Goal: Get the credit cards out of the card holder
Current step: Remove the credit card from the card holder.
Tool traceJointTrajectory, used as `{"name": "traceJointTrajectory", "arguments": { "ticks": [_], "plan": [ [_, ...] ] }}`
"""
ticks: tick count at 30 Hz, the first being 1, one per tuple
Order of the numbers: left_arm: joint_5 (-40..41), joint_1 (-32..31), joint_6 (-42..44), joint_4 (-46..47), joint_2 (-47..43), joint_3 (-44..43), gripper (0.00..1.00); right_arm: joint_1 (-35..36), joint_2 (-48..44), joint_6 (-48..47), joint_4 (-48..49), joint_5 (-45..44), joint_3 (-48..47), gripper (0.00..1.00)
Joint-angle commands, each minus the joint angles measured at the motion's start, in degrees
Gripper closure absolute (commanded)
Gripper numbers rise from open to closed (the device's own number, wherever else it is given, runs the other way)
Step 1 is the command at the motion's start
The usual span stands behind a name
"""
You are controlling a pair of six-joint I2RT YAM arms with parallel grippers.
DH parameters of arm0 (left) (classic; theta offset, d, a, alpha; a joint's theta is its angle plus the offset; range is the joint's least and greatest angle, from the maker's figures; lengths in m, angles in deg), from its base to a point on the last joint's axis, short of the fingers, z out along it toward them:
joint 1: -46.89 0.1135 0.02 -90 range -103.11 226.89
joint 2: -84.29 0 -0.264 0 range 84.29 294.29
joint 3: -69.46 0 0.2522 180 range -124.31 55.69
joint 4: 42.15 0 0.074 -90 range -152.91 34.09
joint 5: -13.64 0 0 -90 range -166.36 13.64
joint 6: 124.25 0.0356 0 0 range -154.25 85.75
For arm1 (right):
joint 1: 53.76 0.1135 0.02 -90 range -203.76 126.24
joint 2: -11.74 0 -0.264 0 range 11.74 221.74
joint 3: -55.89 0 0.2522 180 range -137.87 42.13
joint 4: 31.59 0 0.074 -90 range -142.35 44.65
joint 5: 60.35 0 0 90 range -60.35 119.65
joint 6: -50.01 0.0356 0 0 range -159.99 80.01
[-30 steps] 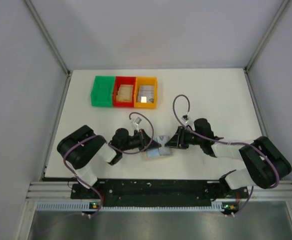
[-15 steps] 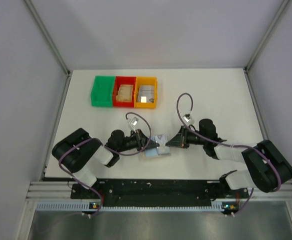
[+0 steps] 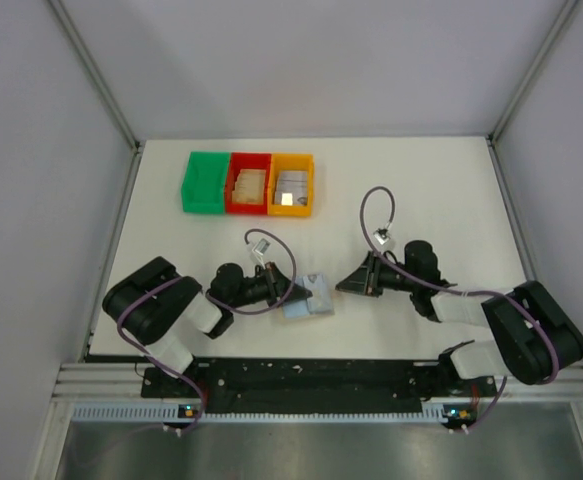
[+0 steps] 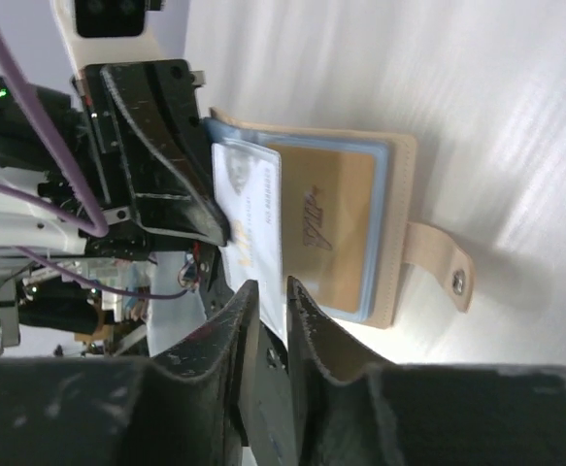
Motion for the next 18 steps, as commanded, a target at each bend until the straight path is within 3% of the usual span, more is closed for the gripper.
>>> {"name": "traceJointTrajectory", "arguments": {
  "ticks": [1,3,7,15,18],
  "plan": [
    [-1.6,0.1,-0.5,12.0,-1.9,-0.1,1.00,-0.5,-0.3,2.3,10.4,4.1,-0.1,0.70],
    [-2.1,0.1,-1.1,12.8,-1.8,-0.7,1.00,-0.5,-0.2,2.0,9.7,4.5,-0.9,0.55],
    [-3.0,0.0,-2.2,14.8,-1.8,-1.7,1.00,-0.4,0.7,1.4,8.5,4.5,-2.3,0.50],
    [-4.8,-0.3,-2.9,16.7,-2.4,-3.5,1.00,1.3,4.6,3.3,12.8,5.2,-4.2,0.52],
    [-5.5,-0.3,-3.0,17.0,-2.1,-3.9,1.00,1.7,6.0,5.0,16.5,6.2,-4.5,0.67]
  ]
}}
